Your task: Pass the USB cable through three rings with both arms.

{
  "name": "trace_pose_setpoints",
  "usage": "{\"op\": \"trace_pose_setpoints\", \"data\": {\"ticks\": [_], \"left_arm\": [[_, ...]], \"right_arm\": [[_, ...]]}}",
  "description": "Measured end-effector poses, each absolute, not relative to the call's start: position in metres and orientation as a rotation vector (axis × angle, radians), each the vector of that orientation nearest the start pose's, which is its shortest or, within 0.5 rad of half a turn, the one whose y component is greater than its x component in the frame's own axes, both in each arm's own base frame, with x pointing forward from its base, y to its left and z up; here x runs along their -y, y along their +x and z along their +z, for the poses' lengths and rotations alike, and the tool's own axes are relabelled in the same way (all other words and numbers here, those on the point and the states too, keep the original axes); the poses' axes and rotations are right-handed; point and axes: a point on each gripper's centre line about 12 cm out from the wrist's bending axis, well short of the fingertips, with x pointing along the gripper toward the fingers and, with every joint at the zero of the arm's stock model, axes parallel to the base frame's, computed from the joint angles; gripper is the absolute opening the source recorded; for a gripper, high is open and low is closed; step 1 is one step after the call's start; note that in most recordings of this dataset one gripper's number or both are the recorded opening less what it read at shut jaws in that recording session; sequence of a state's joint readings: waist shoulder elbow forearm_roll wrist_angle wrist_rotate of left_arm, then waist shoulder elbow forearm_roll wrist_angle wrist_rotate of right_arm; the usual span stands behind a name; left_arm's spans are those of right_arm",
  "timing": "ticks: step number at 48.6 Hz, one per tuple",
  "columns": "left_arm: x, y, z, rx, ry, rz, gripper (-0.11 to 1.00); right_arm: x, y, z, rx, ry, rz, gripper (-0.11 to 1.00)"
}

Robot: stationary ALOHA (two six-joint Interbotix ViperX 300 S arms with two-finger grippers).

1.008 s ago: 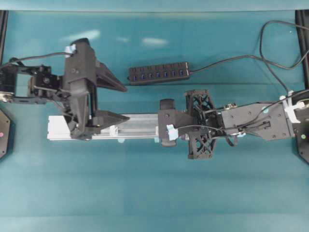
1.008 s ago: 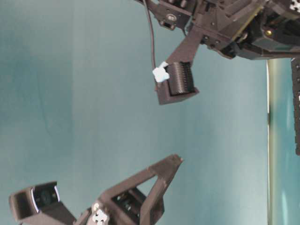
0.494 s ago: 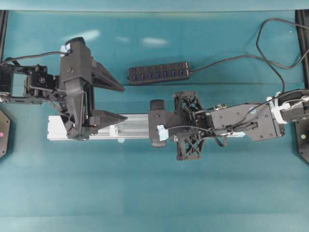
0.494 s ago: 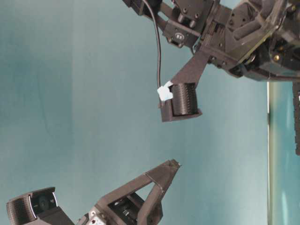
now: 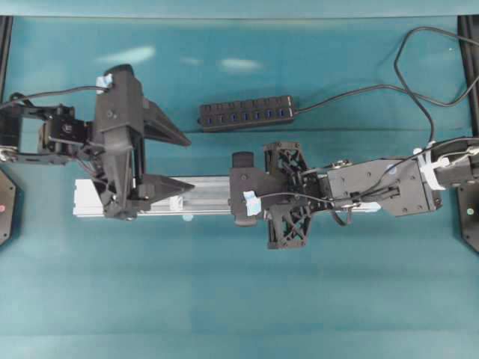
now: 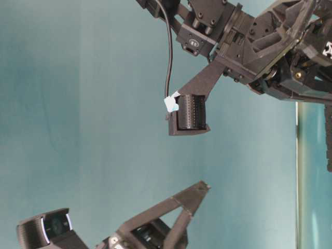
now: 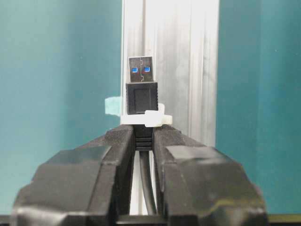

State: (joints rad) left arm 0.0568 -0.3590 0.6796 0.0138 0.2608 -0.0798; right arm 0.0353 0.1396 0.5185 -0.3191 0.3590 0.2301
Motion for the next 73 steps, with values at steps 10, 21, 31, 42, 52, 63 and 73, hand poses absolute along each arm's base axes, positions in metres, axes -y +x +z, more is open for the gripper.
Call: {"op": "trace_pose_setpoints", "data": {"ticks": [10, 21, 31, 42, 52, 63, 73], "left_arm": [[-0.018, 0.34, 0.253, -0.627, -0.079, 0.073, 0.94], [-0.012, 0.357, 0.224, -0.648, -0.069, 0.053, 0.93], [-0.007, 0.374, 0.199, -0.602, -0.065, 0.038, 0.93], [-0.008, 0.384, 0.167, -0.643, -0.067, 0.039, 0.93], [-0.008, 0.389, 0.146, -0.677, -0.072, 0.041, 0.93], [-0.008, 0.396, 0.139, -0.677, -0.074, 0.043, 0.93], [-0.016, 0.4, 0.139, -0.663, -0.08, 0.06, 0.93]], "right_arm": [[0.0, 0.401, 0.133, -1.0, -0.125, -0.038, -0.06], [0.0, 0.398, 0.131, -0.998, -0.103, -0.045, -0.06], [0.0, 0.396, 0.131, -0.974, -0.092, -0.04, -0.06], [0.003, 0.393, 0.13, -0.933, -0.021, -0.064, -0.06], [0.004, 0.391, 0.132, -0.873, 0.009, -0.057, -0.06], [0.004, 0.391, 0.132, -0.866, 0.01, -0.053, -0.06], [0.004, 0.391, 0.132, -0.865, 0.01, -0.053, -0.06]]}}
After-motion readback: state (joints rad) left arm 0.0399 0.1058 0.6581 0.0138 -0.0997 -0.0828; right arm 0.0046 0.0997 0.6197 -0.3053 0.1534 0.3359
